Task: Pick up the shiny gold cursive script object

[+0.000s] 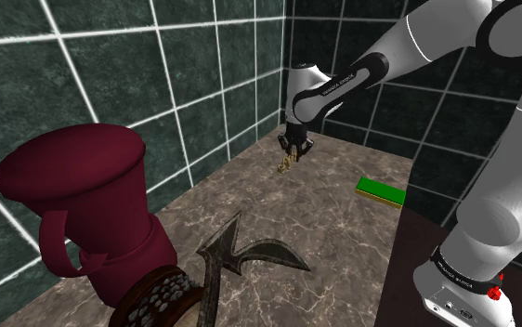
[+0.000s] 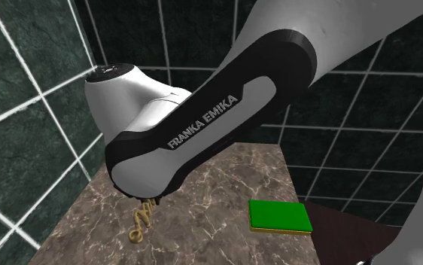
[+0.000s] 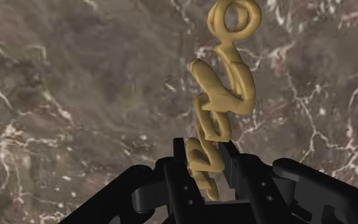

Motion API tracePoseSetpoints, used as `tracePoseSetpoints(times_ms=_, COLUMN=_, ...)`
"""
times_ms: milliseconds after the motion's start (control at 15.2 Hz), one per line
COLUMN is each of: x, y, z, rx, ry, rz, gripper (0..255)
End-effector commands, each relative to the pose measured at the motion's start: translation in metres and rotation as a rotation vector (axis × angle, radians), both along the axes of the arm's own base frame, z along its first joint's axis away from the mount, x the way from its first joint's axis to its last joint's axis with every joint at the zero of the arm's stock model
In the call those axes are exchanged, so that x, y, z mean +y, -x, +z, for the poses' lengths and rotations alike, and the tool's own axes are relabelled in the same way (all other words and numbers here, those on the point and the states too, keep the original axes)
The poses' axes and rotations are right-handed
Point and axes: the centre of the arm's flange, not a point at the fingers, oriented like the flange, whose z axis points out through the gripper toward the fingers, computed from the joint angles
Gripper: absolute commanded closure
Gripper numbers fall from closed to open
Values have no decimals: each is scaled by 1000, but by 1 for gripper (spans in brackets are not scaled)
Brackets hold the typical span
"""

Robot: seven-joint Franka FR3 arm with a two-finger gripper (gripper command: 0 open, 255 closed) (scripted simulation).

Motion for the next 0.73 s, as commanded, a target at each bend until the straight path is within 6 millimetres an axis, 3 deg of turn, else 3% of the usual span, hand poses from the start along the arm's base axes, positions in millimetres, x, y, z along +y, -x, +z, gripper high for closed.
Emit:
tracePoseSetpoints(times_ms=0, x=0, y=0, z=8, rx=0, ry=0, rz=0, gripper=255)
tracePoseSetpoints(times_ms=660, x=0, y=0, z=61, rx=0, ry=0, rz=0, gripper=255)
